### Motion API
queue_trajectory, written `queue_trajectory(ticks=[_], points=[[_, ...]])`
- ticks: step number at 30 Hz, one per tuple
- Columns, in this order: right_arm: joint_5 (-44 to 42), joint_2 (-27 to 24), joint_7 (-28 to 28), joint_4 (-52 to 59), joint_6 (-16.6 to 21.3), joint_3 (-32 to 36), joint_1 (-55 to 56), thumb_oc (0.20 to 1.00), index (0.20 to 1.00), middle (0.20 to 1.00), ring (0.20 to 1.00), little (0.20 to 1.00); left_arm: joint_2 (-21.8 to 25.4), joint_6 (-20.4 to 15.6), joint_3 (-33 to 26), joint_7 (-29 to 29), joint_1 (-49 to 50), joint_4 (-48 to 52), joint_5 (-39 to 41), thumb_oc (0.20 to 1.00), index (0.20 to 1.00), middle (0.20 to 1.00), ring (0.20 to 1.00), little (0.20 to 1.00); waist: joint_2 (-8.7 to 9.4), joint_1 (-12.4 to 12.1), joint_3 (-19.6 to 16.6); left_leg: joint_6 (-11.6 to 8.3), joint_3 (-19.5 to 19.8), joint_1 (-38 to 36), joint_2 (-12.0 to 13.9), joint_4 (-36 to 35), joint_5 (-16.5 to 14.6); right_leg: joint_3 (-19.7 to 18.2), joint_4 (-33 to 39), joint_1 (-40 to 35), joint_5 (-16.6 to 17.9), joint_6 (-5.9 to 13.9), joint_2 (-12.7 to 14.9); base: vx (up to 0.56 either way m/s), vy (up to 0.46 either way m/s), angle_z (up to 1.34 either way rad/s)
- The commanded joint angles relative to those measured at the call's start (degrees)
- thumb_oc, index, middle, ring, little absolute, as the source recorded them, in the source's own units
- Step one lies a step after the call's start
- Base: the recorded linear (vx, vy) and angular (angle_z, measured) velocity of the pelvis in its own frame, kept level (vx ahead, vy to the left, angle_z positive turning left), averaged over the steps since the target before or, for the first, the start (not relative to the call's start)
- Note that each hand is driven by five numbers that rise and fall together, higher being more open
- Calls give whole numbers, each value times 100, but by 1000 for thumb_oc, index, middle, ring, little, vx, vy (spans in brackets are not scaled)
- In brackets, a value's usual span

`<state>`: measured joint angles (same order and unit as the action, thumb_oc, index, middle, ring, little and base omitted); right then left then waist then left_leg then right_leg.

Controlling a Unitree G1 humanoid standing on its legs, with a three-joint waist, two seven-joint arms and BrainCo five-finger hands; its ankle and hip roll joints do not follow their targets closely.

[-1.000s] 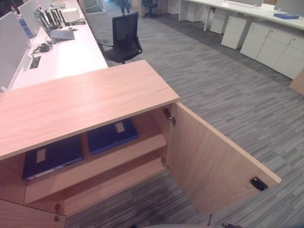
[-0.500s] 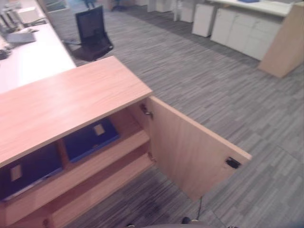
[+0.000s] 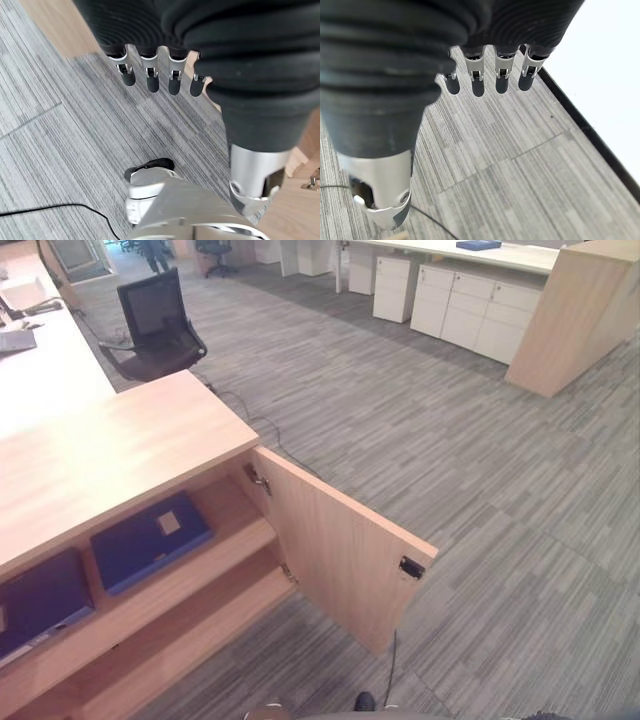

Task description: Put the empty folder in the office cabinet

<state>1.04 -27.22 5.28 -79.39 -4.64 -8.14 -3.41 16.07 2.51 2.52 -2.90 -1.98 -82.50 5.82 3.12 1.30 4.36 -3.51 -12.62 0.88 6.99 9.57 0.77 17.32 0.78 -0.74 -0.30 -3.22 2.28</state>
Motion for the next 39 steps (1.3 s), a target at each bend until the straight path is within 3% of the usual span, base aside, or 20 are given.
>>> queue_trajectory(ticks=[1,9,21,31,39], points=[[-258,-245,157,-368,-65,148,-520,1000,1000,1000,1000,1000,214,3,-116,-39,-50,-73,-26,1000,1000,1000,1000,1000,1,23,-153,29,174,61,-146,70,-733,-210,422,-207,-14,757,35,-4,22,24],[-228,-450,180,-56,-38,-96,-1175,1000,1000,1000,1000,1000,382,16,-130,-7,70,-81,-144,1000,1000,1000,1000,1000,4,-98,-222,5,224,-86,-171,-221,-616,-175,422,-192,35,785,85,-9,34,7],[-195,201,122,819,137,-979,-1760,1000,1000,1000,1000,1000,294,-3,-105,-34,307,35,-84,1000,1000,1000,1000,1000,-31,-286,-216,-6,289,-74,-168,-230,-545,-123,422,-211,23,752,80,-6,9,1],[244,317,-195,3287,535,-2061,-1892,1000,1000,1000,1000,1000,167,-87,-281,-178,579,203,-109,1000,1000,1000,1000,1000,1,-446,-102,-60,364,3,-85,-120,-510,-61,422,-254,-13,711,56,-5,-6,3],[158,313,-319,4434,788,-2434,-2107,1000,1000,1000,1000,1000,124,-128,-350,-254,640,225,-142,1000,1000,1000,1000,1000,30,-559,-103,-86,399,53,-52,-114,-471,-23,422,-253,-24,698,49,-2,-6,5]])
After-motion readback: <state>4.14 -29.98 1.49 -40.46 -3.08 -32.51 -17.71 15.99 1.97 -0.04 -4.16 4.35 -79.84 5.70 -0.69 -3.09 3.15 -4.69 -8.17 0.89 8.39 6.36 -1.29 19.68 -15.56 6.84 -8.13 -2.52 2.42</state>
